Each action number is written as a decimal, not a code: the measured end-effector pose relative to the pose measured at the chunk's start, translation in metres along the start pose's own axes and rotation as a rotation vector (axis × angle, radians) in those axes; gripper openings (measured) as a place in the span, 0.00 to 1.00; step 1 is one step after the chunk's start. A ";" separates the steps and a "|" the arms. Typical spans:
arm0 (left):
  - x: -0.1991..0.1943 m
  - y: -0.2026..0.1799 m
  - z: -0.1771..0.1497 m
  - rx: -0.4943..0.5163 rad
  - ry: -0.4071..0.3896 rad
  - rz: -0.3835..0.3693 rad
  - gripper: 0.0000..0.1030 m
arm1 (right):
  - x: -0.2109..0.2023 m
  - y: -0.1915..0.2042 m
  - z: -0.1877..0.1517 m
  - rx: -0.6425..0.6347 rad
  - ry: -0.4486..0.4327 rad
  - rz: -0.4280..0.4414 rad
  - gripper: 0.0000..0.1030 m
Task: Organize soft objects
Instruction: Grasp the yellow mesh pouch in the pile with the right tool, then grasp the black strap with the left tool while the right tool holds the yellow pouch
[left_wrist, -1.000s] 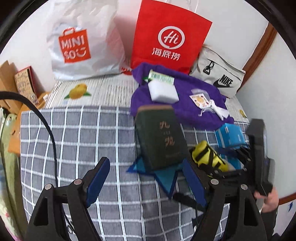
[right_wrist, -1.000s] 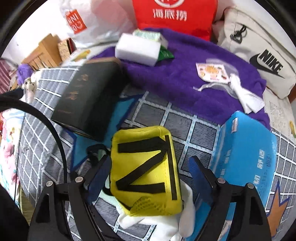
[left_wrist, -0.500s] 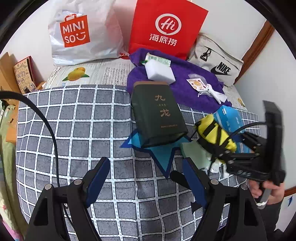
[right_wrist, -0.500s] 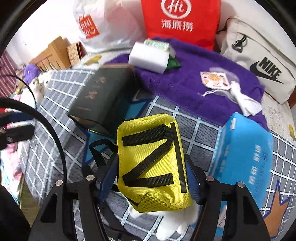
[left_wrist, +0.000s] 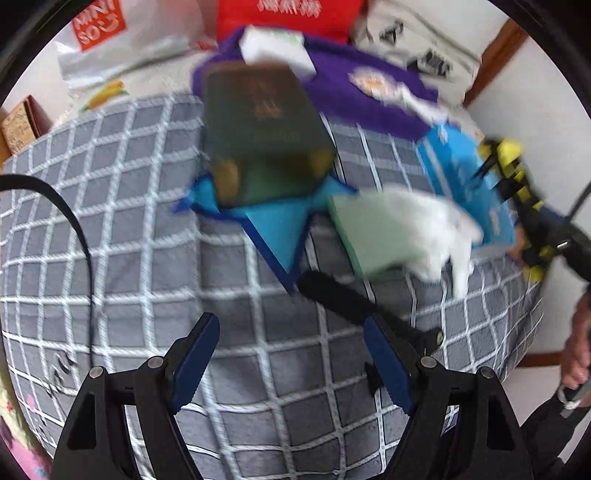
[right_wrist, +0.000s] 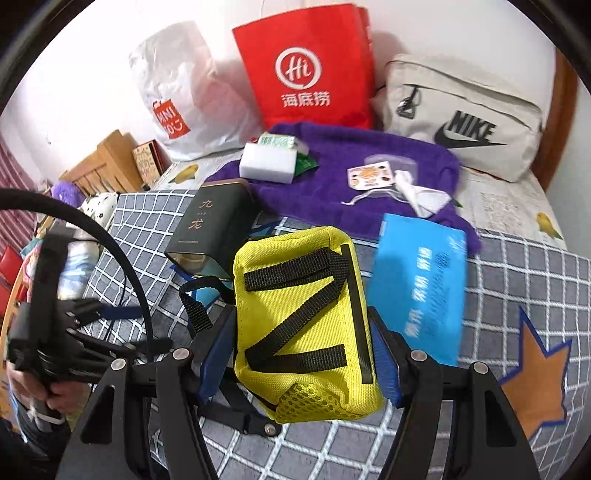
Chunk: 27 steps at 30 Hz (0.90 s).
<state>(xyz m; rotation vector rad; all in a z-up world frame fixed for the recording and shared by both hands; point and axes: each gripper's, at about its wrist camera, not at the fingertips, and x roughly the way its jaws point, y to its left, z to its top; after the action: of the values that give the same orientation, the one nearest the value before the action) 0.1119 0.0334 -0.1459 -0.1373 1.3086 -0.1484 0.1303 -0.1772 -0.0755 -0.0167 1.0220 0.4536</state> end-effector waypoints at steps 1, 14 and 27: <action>0.005 -0.004 -0.002 0.007 0.021 0.002 0.77 | -0.005 -0.003 -0.004 0.009 -0.007 0.003 0.65; 0.047 -0.066 0.000 0.044 0.086 0.110 0.91 | -0.038 -0.038 -0.044 0.123 -0.037 -0.006 0.65; 0.033 -0.083 -0.003 0.133 -0.051 0.070 0.25 | -0.038 -0.054 -0.056 0.167 -0.035 -0.005 0.65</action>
<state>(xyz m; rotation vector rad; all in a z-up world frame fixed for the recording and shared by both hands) 0.1144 -0.0543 -0.1627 0.0175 1.2472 -0.1710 0.0880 -0.2522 -0.0847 0.1375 1.0219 0.3620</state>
